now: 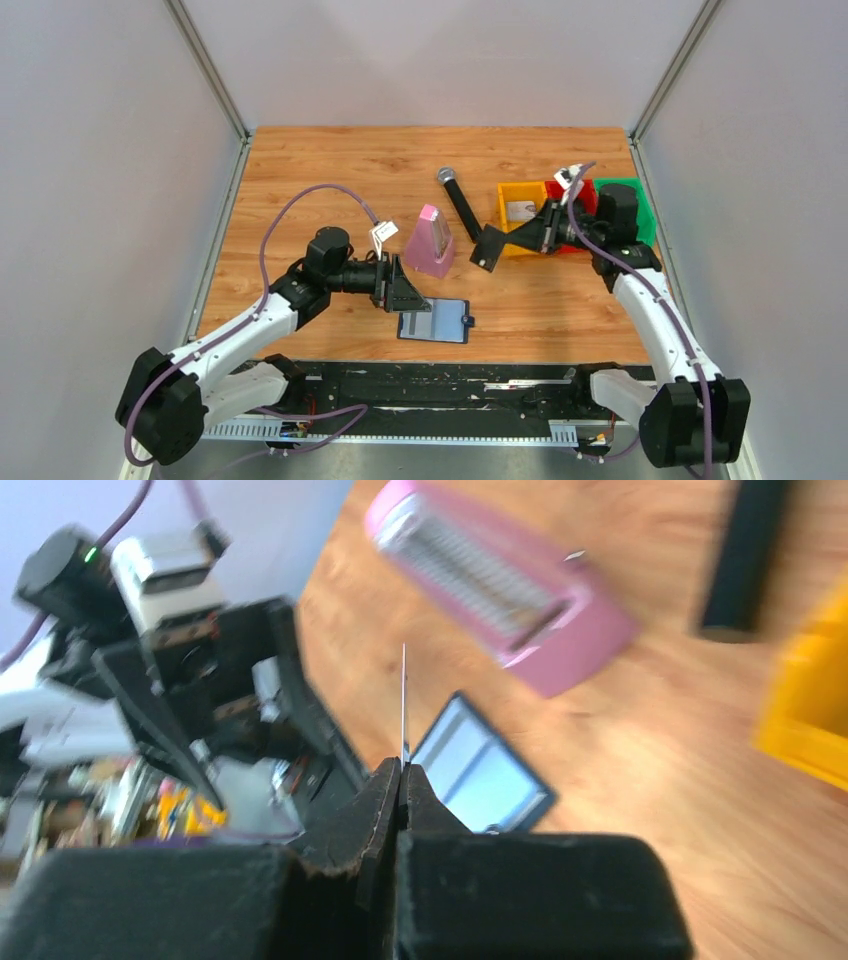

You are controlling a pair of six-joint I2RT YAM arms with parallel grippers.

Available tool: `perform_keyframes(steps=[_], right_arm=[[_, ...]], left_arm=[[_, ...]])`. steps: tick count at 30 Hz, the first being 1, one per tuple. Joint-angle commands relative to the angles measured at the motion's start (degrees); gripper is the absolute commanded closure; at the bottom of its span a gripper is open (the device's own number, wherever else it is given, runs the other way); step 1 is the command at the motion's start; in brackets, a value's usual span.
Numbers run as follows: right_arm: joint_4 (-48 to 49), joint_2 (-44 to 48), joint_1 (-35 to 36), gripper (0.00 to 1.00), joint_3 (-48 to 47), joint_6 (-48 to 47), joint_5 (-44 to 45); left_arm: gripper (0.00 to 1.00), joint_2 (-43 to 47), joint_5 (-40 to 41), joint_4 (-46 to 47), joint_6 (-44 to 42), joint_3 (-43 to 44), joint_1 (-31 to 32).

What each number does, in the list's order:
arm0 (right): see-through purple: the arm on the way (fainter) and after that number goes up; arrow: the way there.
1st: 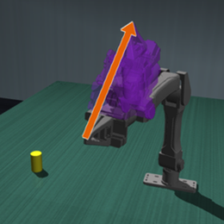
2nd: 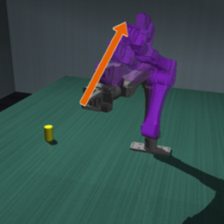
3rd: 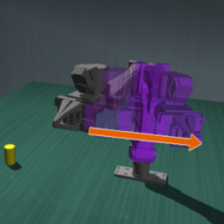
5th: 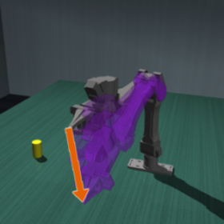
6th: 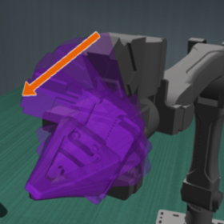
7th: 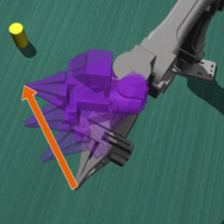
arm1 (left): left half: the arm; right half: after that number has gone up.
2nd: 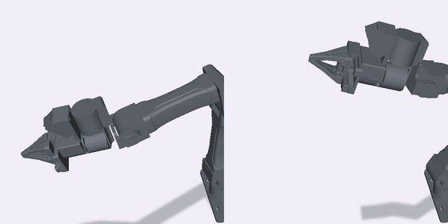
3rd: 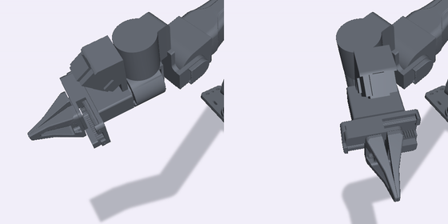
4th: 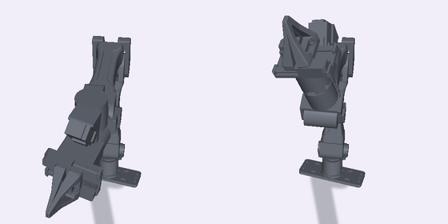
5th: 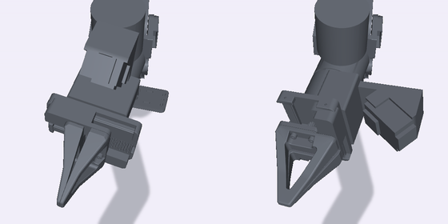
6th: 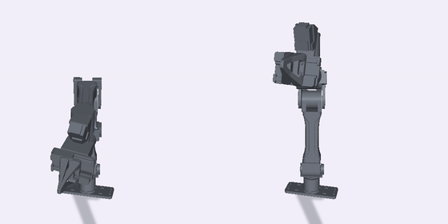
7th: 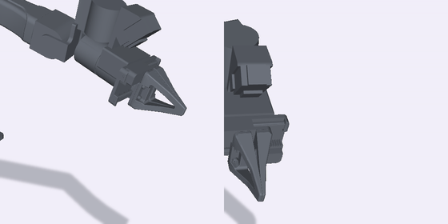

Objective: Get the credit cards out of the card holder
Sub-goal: Place the credit card in the storage box.

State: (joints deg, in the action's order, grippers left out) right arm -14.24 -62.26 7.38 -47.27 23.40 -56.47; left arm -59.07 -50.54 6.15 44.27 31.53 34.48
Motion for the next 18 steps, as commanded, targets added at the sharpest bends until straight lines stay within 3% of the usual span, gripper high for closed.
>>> perform_keyframes(steps=[1,3,9,18], right_arm=[[-3.9,3.6,-10.2,1.0,-0.9,-3.3,8.4],[-3.7,3.6,-15.5,1.0,-1.2,-2.6,12.4],[5.4,1.9,-23.9,1.0,0.9,3.4,26.8],[23.6,-8.4,-27.1,1.0,3.3,9.7,36.1]], left_arm=[[0.0,2.9,10.6,-13.6,-9.7,4.6,0.2],[0.0,4.1,17.3,-21.3,-12.8,6.4,0.2],[0.0,8.8,27.7,-27.9,-16.4,8.7,0.1],[0.0,11.9,35.7,-31.1,-17.5,9.3,0.1]])
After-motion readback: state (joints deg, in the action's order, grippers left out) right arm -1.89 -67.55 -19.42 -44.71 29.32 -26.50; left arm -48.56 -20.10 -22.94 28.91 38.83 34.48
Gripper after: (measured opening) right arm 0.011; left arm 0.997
